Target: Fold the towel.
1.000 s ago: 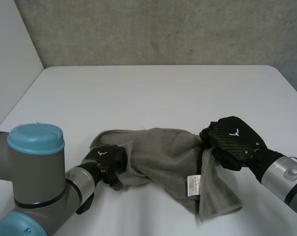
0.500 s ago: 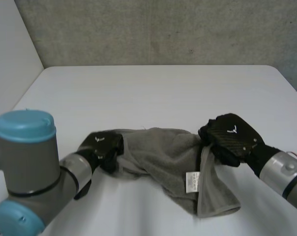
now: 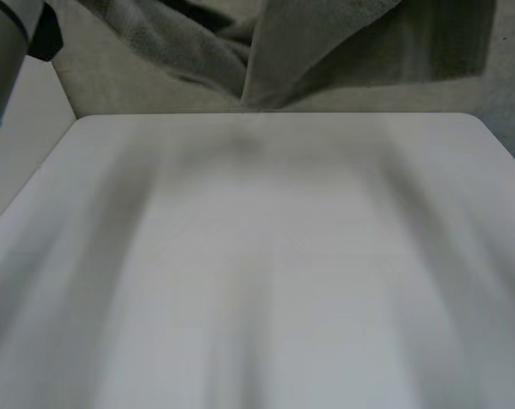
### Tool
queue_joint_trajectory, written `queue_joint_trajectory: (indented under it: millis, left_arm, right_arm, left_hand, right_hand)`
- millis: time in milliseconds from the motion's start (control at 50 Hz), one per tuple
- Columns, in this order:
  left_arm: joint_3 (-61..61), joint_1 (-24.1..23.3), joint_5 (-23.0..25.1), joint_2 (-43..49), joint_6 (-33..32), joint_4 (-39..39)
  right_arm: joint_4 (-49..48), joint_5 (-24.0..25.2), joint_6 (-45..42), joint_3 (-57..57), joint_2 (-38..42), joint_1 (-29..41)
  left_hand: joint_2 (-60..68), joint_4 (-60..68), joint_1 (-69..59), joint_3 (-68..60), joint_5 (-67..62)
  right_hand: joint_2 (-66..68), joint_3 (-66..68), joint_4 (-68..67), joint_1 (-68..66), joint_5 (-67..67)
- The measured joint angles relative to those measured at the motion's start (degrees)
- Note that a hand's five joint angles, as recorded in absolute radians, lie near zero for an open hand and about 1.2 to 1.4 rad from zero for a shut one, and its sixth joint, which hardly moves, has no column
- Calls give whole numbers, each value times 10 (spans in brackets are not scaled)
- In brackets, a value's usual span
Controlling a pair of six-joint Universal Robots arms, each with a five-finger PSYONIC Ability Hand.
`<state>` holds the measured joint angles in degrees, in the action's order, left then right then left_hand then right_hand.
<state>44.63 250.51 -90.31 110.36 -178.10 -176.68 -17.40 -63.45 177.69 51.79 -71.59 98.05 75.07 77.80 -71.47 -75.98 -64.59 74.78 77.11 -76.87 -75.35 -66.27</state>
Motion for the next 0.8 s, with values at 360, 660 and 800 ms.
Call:
queue_joint_trajectory:
  millis: [360, 660, 800]
  left_arm:
    - [365, 96, 91, -5, 22, 26]
    - [451, 138, 116, 42, 21, 24]
    - [454, 138, 112, 43, 25, 24]
  right_arm:
    - [70, 163, -167, 266, 62, -48]
    - [22, 193, -198, 261, 114, -105]
    - [5, 234, -199, 227, 152, -119]
  left_hand:
    - [0, 0, -3, 0, 0]
    - [0, 0, -2, -1, 0]
    - [-3, -6, -2, 3, 2]
  right_hand:
    - [2, 0, 0, 0, 0]
    - [2, 0, 0, 0, 0]
    - [-88, -95, 96, 90, 97]
